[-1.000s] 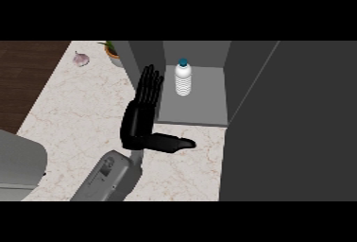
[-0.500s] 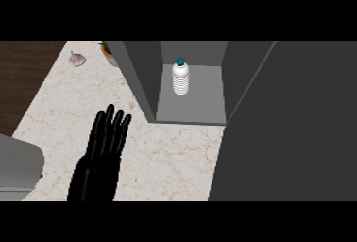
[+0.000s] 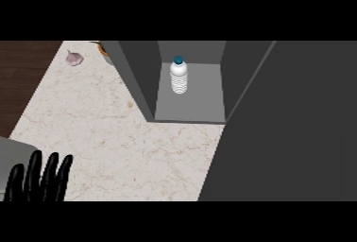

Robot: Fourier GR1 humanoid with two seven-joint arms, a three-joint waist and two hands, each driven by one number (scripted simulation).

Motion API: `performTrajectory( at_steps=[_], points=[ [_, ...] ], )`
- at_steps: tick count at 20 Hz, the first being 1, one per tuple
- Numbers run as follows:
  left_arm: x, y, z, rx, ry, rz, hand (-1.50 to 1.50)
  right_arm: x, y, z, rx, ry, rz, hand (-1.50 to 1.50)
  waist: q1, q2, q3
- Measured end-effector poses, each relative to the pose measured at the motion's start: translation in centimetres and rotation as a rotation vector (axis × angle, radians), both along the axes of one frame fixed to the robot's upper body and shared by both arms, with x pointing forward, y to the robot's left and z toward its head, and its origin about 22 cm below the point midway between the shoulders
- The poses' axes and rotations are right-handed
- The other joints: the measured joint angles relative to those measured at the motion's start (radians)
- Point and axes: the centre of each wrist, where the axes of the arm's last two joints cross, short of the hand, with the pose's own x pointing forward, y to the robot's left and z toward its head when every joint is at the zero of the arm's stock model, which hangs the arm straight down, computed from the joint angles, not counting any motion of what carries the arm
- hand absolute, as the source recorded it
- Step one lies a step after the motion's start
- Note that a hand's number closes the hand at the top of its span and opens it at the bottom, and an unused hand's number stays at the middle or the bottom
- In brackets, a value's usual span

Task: Pick up the bottled water, place it into the cabinet and close the cabinet

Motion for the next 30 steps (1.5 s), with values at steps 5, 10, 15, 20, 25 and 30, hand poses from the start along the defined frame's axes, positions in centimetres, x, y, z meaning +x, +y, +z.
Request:
performTrajectory(
  at_steps=[5, 10, 15, 20, 25, 30],
  points=[
    [-2.0, 2.4, 0.9, -0.013, -0.002, 0.015, -1.50, 0.0, 0.2, 1.0, -0.085, -0.029, 0.025, 1.50, 0.002, 0.000, -0.001],
    [-3.3, 4.2, 1.2, -0.007, 0.003, 0.012, -1.50, 0.5, 0.5, 1.6, -0.117, -0.033, 0.028, 1.50, 0.014, 0.001, -0.003],
    [-4.0, 5.7, 1.1, 0.014, 0.005, 0.007, -1.50, 1.9, 1.0, 1.9, -0.088, -0.018, 0.013, 1.50, 0.030, 0.002, -0.005],
    [-4.6, 7.4, 1.3, 0.012, 0.001, -0.007, -1.50, 3.8, 3.9, 2.5, 0.005, 0.009, 0.027, 1.50, 0.038, 0.004, -0.005],
    [-5.7, 9.3, 1.6, 0.010, 0.004, -0.007, -1.50, 6.0, 7.6, 3.9, 0.091, 0.028, 0.081, 1.50, 0.035, 0.000, -0.006],
    [-7.0, 11.3, 2.2, -0.012, -0.009, 0.002, -1.50, 10.0, 9.7, 4.8, 0.123, 0.069, 0.095, 1.50, 0.032, 0.000, -0.007]
  ],
)
